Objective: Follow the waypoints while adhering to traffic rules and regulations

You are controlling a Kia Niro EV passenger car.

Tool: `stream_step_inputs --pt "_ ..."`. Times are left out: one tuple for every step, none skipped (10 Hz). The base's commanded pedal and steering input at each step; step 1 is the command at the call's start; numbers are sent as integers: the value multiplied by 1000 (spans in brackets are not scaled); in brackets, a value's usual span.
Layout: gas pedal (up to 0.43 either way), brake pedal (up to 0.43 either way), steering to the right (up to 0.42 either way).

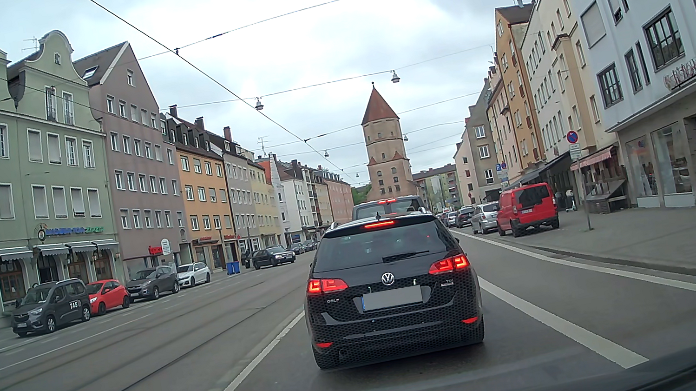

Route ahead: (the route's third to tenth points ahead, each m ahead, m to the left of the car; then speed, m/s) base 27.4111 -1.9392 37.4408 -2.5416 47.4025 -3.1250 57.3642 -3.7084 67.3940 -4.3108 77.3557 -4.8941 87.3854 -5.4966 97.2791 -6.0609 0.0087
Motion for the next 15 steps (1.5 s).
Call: stream_step_inputs --pt "0 207 -4" --pt "0 207 -4" --pt "0 207 -4" --pt "0 207 -4" --pt "0 207 -4" --pt "0 207 -4" --pt "0 207 -4" --pt "0 207 -4" --pt "0 207 -4" --pt "0 207 -4" --pt "0 207 -4" --pt "0 207 -4" --pt "0 207 -4" --pt "0 207 -4" --pt "0 207 -4"
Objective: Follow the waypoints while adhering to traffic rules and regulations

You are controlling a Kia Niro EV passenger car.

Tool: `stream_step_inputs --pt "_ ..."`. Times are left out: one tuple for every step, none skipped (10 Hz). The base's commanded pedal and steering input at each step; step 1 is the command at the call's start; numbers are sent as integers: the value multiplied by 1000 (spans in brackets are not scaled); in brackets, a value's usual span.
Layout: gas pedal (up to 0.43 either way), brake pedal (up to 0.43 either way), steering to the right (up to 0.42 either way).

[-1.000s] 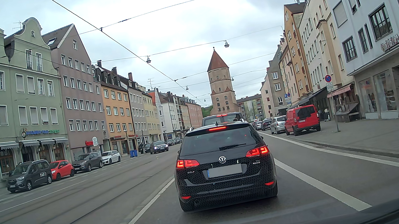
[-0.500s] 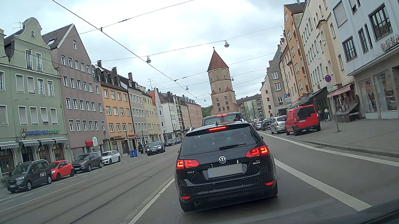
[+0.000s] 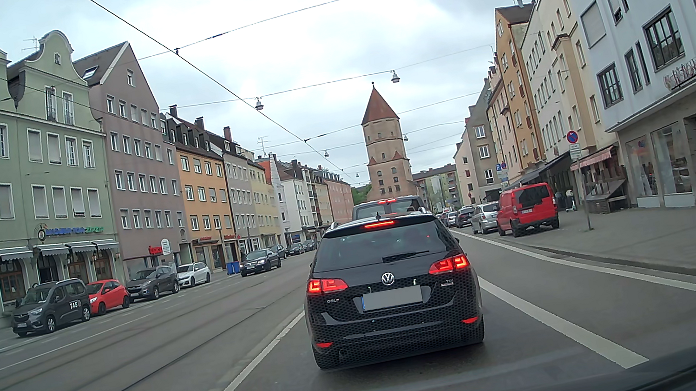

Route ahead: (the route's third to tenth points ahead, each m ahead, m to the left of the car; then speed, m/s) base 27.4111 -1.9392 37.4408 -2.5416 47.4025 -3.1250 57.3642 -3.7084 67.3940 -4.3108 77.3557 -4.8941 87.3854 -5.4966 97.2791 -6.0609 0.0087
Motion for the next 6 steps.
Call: stream_step_inputs --pt "0 207 -4" --pt "0 207 -4" --pt "0 207 -4" --pt "0 207 -4" --pt "0 207 -4" --pt "0 207 -4"
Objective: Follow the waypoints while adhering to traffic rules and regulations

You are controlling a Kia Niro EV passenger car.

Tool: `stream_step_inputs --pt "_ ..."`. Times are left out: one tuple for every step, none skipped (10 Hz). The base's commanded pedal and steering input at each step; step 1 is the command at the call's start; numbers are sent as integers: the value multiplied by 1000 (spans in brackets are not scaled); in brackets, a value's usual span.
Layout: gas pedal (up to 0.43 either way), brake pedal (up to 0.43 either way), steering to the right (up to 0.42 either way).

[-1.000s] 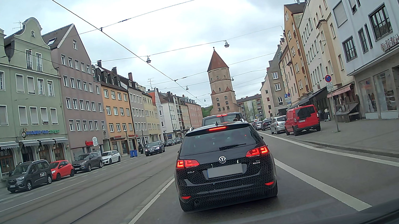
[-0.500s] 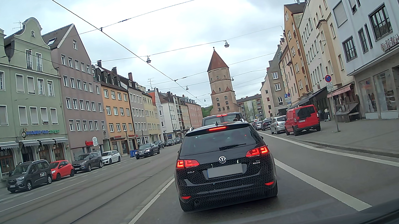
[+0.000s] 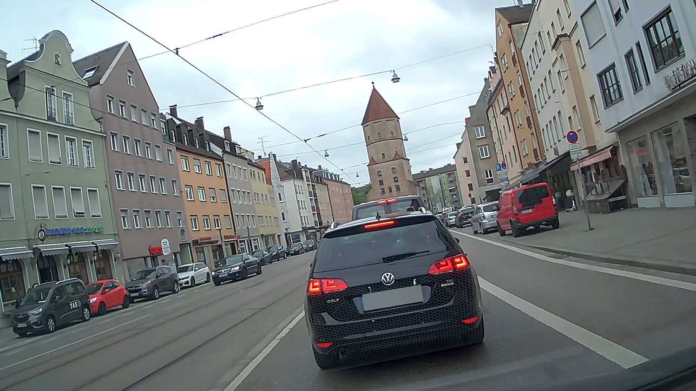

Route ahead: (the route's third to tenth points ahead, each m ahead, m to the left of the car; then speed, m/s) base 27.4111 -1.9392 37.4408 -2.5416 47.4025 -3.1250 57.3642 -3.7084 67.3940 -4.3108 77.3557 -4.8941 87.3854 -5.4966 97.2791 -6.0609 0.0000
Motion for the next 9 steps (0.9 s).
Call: stream_step_inputs --pt "0 207 -4" --pt "0 207 -4" --pt "0 207 -4" --pt "0 207 -4" --pt "0 207 -4" --pt "0 207 -4" --pt "0 207 -4" --pt "0 207 -4" --pt "0 207 -4"
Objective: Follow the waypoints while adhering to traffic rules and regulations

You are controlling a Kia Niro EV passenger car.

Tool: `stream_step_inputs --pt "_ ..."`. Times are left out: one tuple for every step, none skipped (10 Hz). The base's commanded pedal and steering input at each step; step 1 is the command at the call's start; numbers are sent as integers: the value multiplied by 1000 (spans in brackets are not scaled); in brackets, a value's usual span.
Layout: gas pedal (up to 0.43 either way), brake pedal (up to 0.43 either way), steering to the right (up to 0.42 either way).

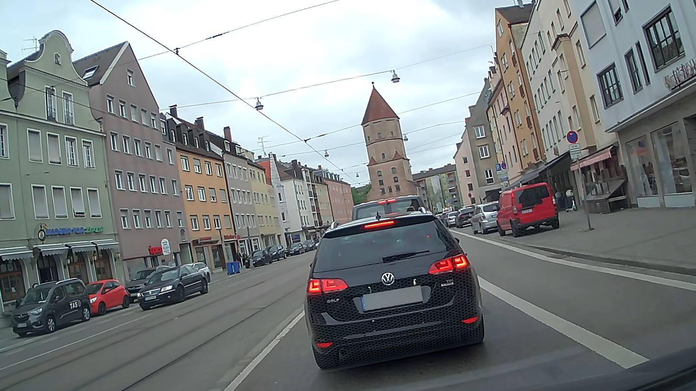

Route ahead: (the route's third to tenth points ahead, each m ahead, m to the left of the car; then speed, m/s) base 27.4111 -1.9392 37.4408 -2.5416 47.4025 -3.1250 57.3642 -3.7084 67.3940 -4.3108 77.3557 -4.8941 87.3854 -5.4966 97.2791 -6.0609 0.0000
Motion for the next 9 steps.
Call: stream_step_inputs --pt "0 207 -4" --pt "0 207 -4" --pt "0 207 -4" --pt "0 207 -4" --pt "0 207 -4" --pt "0 207 -4" --pt "0 207 -4" --pt "0 207 -4" --pt "0 207 -4"
